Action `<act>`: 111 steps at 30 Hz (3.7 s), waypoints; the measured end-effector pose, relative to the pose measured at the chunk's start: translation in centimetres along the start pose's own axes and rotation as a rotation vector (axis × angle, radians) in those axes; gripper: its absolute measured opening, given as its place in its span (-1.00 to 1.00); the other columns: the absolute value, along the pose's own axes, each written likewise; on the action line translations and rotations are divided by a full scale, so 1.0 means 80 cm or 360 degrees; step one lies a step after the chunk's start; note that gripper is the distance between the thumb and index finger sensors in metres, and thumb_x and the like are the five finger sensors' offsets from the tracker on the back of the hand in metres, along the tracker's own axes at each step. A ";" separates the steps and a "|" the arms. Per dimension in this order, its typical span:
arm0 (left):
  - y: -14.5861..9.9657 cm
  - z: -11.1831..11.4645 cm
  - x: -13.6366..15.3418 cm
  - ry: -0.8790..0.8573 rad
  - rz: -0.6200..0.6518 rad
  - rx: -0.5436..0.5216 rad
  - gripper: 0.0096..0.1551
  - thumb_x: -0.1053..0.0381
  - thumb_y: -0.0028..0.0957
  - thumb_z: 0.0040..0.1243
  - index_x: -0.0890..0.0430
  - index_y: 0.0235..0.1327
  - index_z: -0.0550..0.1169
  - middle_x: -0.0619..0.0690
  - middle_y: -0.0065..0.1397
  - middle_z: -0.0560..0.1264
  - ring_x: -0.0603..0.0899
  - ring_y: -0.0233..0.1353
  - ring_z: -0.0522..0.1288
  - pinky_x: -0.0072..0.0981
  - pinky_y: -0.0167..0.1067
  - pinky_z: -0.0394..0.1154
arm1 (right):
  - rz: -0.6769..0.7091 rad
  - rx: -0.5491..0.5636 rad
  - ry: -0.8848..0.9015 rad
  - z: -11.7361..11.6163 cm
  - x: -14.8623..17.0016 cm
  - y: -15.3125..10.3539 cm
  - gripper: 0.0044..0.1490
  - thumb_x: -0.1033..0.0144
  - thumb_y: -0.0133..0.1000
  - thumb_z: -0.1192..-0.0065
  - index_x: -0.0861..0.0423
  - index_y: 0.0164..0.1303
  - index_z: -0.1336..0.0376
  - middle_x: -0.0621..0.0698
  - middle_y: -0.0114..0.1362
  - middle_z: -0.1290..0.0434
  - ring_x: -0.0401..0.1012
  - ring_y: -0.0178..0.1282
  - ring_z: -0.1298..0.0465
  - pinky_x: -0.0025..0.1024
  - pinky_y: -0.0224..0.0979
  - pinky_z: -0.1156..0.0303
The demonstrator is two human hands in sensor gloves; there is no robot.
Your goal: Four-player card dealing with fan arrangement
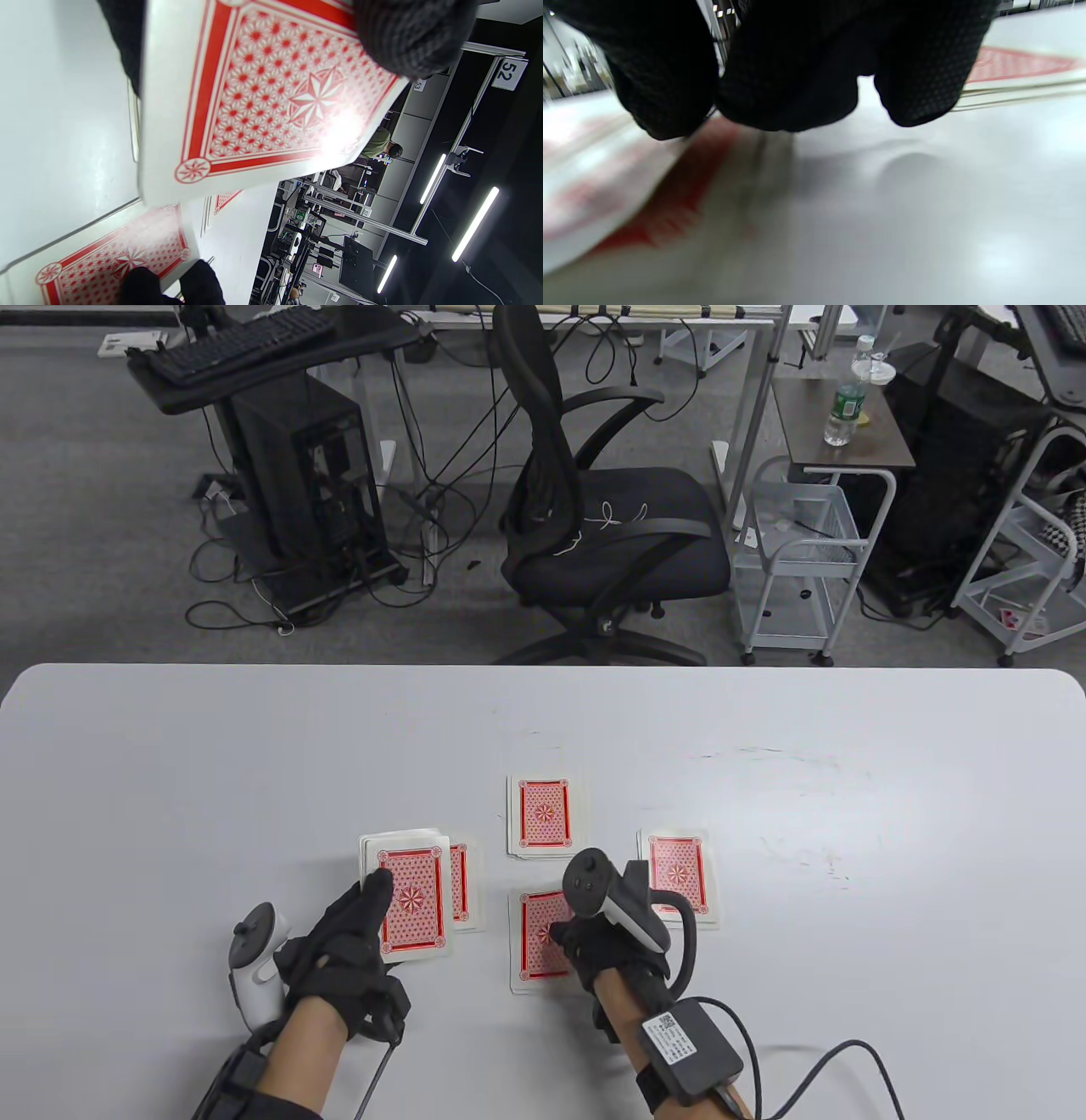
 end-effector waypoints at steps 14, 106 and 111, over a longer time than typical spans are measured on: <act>-0.004 0.034 0.003 0.0019 0.0008 0.0111 -0.46 -0.31 0.03 0.24 -0.13 0.23 0.55 -0.16 0.25 0.65 0.13 0.18 0.73 -0.03 0.08 0.67 | 0.0583 0.0236 0.0860 0.044 -0.044 -0.032 -0.09 -0.15 0.18 -0.25 0.20 0.56 -0.12 0.09 0.33 -0.42 -0.06 0.06 -0.64 0.18 0.26 -0.38; -0.003 -0.047 -0.013 -0.0176 0.0022 -0.0145 -0.47 -0.30 0.03 0.24 -0.16 0.23 0.54 -0.19 0.27 0.65 0.11 0.21 0.72 -0.05 0.11 0.66 | -0.0252 0.0062 0.0037 0.057 -0.027 0.189 -0.04 0.08 0.06 -0.46 0.26 0.52 -0.08 -0.05 0.08 -0.49 -0.28 -0.35 -0.65 0.00 0.13 -0.48; -0.001 -0.048 -0.012 -0.0155 0.0011 -0.0152 -0.47 -0.30 0.03 0.24 -0.16 0.23 0.54 -0.19 0.27 0.65 0.11 0.21 0.72 -0.05 0.12 0.66 | -0.0259 0.0093 -0.0241 0.053 -0.028 0.187 -0.03 -0.07 0.03 -0.43 0.20 0.51 -0.12 -0.06 0.09 -0.49 -0.28 -0.34 -0.64 0.01 0.15 -0.46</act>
Point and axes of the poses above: the tracker on the back of each hand, its own x axis roughly to the little-finger side, its own y axis roughly from the wrist to the fingertips, z = x × y, the point moved 3 cm from there along y, roughly from the wrist to the fingertips
